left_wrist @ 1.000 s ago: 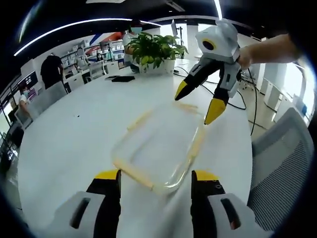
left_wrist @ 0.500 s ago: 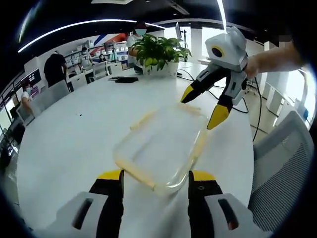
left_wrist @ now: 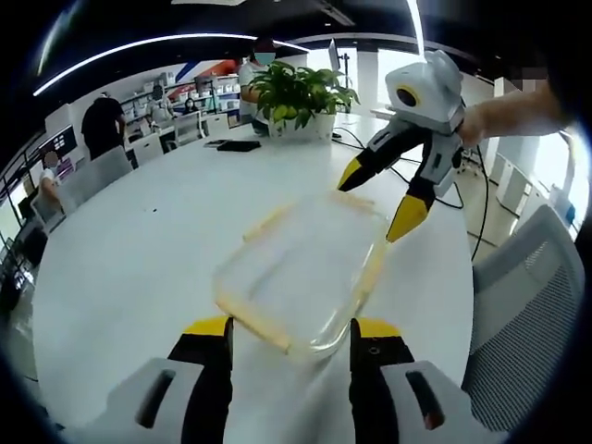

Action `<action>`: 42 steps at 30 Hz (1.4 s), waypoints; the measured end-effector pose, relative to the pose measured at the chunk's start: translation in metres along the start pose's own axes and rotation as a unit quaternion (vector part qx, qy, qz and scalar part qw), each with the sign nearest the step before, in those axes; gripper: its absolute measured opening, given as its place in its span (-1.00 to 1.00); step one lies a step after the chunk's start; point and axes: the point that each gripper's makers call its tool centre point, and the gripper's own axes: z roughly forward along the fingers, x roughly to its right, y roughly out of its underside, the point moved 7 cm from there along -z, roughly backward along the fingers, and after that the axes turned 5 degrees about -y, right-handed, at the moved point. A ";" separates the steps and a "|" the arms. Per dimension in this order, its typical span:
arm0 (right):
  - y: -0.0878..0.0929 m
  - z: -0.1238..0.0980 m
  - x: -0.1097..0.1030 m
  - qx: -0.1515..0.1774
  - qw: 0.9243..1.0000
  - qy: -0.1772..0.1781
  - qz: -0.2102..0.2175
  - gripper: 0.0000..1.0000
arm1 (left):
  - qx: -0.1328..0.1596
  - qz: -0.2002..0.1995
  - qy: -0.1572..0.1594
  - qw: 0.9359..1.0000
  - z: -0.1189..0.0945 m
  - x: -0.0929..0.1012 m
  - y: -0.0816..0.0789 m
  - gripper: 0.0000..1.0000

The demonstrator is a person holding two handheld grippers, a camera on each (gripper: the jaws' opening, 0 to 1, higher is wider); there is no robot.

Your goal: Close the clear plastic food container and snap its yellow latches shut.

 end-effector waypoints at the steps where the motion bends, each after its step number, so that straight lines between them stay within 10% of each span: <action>1: -0.002 0.002 0.000 0.001 1.000 0.000 0.000 0.08 | -0.001 0.000 0.000 1.000 -0.001 -0.002 0.001 -0.10; 42: -0.045 0.048 0.008 -0.018 1.000 0.010 -0.009 0.08 | -0.024 -0.003 0.008 1.000 -0.004 -0.065 0.012 -0.11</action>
